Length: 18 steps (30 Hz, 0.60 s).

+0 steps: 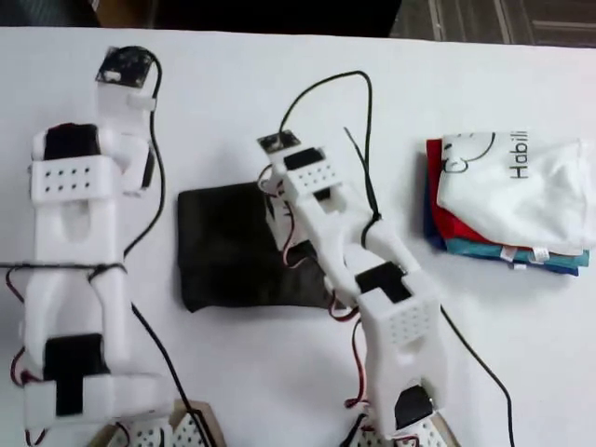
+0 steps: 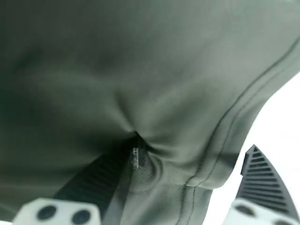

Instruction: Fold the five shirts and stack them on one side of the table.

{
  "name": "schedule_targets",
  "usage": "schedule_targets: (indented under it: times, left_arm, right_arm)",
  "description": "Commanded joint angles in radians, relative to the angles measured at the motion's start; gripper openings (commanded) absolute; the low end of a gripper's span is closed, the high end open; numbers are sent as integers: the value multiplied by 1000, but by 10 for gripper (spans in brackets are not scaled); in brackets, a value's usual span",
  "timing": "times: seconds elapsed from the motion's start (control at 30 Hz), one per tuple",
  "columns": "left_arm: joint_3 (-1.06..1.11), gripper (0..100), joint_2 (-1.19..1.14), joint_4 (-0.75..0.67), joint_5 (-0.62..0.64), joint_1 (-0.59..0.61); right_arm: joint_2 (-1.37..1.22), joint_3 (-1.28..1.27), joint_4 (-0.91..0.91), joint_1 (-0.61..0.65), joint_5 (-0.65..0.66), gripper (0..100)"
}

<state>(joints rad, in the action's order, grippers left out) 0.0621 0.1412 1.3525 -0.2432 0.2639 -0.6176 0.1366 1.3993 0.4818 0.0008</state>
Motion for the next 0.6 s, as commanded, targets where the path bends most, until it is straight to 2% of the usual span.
schedule_targets:
  times: [0.0,0.13,0.3,0.43,0.57]
  left_arm:
    - [-1,25,141,2,-8,0]
    - [21,25,222,8,-12,6]
    - [91,25,282,2,-14,8]
    - [110,25,328,2,-14,8]
    - [110,25,364,3,-14,8]
  right_arm:
    - [-87,78,58,-25,6,341]
    - [-165,189,117,-19,55,317]
    - [-243,318,177,-27,94,121]
    - [-272,397,245,-27,49,33]
    - [-272,439,272,-28,43,42]
